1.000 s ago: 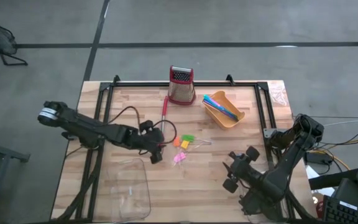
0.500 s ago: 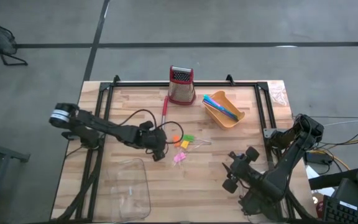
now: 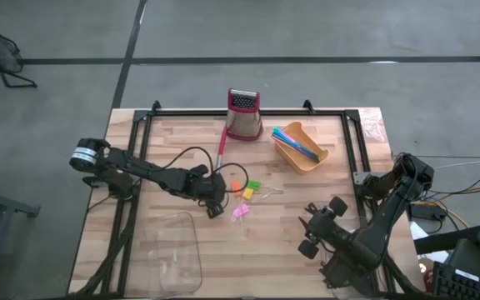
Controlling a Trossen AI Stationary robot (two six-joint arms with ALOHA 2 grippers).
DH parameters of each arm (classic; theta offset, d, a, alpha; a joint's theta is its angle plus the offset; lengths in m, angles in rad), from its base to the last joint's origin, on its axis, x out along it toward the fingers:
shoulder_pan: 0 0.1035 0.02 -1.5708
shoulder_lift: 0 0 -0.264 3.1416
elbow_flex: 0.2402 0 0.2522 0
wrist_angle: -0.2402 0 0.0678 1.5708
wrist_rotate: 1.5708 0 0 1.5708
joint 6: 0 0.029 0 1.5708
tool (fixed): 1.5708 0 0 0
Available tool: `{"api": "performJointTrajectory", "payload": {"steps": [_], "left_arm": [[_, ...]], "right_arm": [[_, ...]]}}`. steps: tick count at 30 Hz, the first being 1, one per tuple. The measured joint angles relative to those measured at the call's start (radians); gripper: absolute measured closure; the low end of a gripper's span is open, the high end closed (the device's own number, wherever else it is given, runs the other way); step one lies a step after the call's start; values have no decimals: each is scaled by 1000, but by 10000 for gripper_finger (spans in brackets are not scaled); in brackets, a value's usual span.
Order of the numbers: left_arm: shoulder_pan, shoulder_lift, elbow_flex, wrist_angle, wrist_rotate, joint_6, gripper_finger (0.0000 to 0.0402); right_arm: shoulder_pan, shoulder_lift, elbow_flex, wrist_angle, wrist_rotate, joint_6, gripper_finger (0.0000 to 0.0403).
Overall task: Pick & Place Kitchen Items
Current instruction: Put the red draining spoon into the right transparent bin
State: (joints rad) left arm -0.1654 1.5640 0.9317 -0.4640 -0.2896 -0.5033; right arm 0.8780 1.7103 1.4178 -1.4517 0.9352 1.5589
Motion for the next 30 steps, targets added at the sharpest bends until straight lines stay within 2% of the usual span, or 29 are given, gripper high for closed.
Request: {"api": "performJointTrajectory", "payload": {"steps": [24, 30], "left_arm": [[4, 7, -4, -191, -2, 11, 232], [21, 7, -49, -189, -2, 31, 244]], "right_arm": [[0, 0, 0, 4, 3, -16, 322], [0, 0, 0, 5, 3, -19, 335]]}}
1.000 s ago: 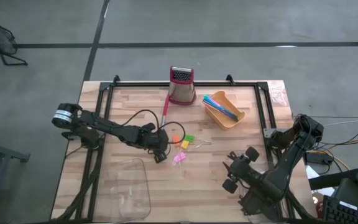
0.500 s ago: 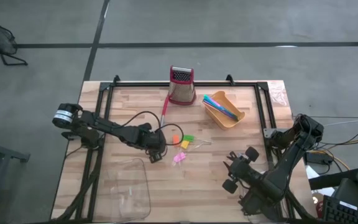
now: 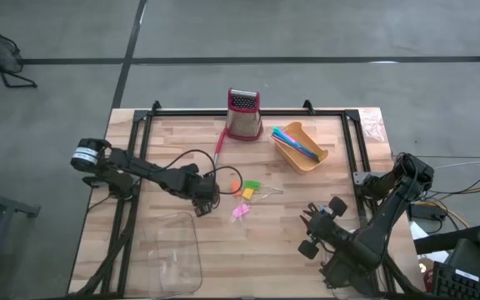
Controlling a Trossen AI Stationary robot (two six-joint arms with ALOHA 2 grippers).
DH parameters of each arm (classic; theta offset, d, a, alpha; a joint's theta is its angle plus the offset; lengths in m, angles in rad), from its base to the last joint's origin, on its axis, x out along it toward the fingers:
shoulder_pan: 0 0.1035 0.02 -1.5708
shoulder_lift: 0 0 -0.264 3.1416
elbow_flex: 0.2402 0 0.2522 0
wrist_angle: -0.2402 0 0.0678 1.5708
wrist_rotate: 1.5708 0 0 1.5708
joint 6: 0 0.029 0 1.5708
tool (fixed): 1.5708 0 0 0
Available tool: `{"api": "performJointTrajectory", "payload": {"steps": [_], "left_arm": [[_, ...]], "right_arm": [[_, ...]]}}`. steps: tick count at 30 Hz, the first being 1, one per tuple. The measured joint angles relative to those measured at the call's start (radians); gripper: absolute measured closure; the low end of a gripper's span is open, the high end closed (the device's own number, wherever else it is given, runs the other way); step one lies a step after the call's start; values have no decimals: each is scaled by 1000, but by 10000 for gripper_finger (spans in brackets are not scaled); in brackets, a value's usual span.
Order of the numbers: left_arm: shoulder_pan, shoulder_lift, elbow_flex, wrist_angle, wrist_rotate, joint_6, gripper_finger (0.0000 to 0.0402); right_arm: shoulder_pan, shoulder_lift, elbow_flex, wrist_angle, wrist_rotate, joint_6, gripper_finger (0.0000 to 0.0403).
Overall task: Pick & Place Kitchen Items
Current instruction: Put the red draining spoon into the right transparent bin
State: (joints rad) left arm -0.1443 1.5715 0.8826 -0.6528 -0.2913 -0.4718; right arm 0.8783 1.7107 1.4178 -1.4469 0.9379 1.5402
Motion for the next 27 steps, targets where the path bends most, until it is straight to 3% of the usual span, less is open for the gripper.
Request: {"api": "performJointTrajectory", "payload": {"steps": [9, 18, 27], "left_arm": [[11, 0, -15, 1, -12, 40, 374], [1, -29, 27, -93, -5, 86, 375], [-63, -188, 50, -135, 108, 71, 376]], "right_arm": [[0, 0, 0, 3, 5, 0, 332], [0, 0, 0, 10, 31, -11, 306], [0, 1, 0, 22, 81, -28, 292]]}}
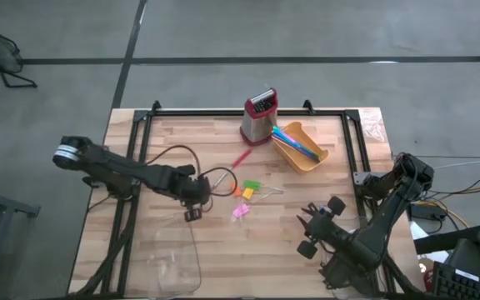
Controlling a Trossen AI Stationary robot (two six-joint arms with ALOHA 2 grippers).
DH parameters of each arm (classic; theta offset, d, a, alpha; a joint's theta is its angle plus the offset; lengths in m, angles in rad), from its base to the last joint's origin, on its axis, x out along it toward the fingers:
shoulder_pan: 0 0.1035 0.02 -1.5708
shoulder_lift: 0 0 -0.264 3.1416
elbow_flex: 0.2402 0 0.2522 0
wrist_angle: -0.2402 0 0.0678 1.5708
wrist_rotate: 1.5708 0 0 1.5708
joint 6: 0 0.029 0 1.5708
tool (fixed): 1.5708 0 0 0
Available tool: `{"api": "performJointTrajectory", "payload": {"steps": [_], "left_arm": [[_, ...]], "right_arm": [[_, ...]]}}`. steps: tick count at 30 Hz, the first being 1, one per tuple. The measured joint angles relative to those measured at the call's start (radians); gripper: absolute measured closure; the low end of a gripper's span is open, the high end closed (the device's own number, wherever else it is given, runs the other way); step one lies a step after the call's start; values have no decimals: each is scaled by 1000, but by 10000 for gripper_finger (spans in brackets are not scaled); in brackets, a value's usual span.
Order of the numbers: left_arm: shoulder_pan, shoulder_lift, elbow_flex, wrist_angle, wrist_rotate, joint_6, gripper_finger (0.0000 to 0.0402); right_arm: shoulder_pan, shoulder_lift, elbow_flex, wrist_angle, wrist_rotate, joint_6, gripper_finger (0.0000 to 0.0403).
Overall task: Pick & Place Kitchen Items
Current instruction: Put the red draining spoon into the right transparent bin
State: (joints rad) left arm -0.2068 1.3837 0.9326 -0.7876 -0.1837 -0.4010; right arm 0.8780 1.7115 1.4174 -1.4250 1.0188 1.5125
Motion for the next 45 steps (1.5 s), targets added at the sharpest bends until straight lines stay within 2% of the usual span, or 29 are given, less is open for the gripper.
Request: {"api": "performJointTrajectory", "payload": {"steps": [4, 7, 14, 20, 25, 30, 40, 43, 45], "left_arm": [[-39, -84, 8, 19, -3, 5, 376], [-57, -132, 9, 131, -5, 90, 376], [-109, -177, -3, 451, -15, 289, 376], [-157, -166, -5, 613, -6, 470, 376], [-182, -157, -27, 794, 115, 622, 376], [-182, -157, -73, 971, 244, 731, 376], [-182, -124, -103, 1151, 288, 817, 376], [-181, -98, -103, 1197, 299, 831, 376], [-182, -86, -103, 1209, 304, 836, 376]], "right_arm": [[-2, 0, 0, 8, 6, -56, 289], [-2, 0, -7, 68, 16, -158, 290], [-1, 0, -33, 259, 162, -298, 274], [10, 0, -37, 265, 325, -303, 225], [19, 0, -40, 261, 444, -296, 184], [31, -3, -40, 261, 548, -335, 181], [74, 5, 73, 290, 543, -431, 220], [74, 6, 104, 374, 433, -501, 222], [67, 6, 118, 469, 279, -584, 223]]}}
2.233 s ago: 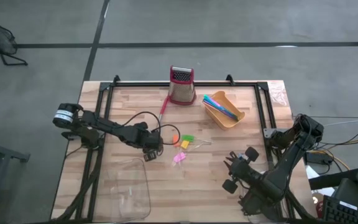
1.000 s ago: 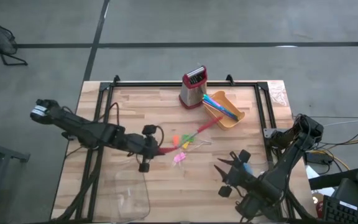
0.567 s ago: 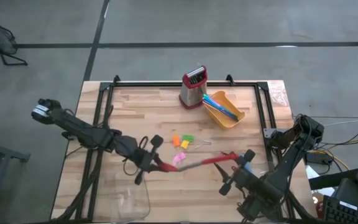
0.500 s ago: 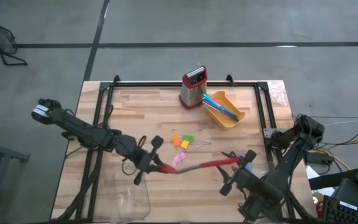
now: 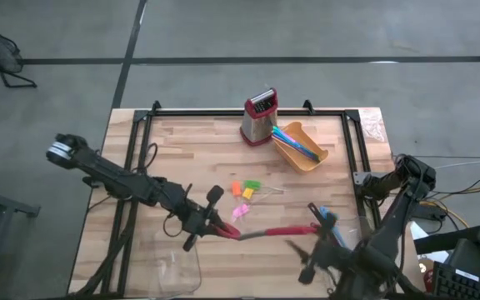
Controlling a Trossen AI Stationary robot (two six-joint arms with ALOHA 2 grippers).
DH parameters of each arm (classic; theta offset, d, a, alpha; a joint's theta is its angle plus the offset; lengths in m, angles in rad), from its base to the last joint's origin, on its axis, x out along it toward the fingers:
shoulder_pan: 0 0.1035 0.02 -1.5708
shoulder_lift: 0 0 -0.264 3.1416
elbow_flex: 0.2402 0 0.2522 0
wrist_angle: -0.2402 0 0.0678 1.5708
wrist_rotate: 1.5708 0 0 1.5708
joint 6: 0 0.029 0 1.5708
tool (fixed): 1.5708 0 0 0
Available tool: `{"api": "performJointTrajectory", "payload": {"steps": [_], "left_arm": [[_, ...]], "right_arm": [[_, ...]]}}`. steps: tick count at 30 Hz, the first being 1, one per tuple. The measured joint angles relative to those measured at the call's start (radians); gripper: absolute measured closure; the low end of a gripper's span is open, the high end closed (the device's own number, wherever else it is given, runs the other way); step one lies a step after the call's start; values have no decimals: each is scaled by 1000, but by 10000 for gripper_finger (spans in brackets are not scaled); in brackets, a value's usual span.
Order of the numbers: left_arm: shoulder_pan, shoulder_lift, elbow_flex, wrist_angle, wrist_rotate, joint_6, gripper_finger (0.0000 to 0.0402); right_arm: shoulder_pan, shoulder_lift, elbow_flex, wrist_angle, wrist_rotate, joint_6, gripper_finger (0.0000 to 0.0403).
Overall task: Pick & Place Kitchen Items
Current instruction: Put the red draining spoon into the right transparent bin
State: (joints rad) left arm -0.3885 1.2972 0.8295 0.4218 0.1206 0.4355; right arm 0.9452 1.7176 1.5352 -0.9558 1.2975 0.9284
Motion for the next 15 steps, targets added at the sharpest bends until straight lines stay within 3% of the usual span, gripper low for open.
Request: {"api": "performJointTrajectory", "payload": {"steps": [2, 5, 8, 11, 15], "left_arm": [[0, 9, 0, 1, 4, 0, 376], [0, 21, 0, 5, 43, 0, 376], [0, 24, 0, 28, 112, 0, 376], [-2, 23, 0, 56, 183, 0, 376], [-2, 26, 0, 80, 211, 0, 376]], "right_arm": [[-12, 0, 0, 130, -164, -106, 224], [-15, 0, -19, 362, -264, -321, 228], [-16, 0, -36, 549, -273, -534, 233], [-18, 0, -41, 705, -210, -750, 239], [-45, 0, -54, 949, -224, -1017, 243]]}}
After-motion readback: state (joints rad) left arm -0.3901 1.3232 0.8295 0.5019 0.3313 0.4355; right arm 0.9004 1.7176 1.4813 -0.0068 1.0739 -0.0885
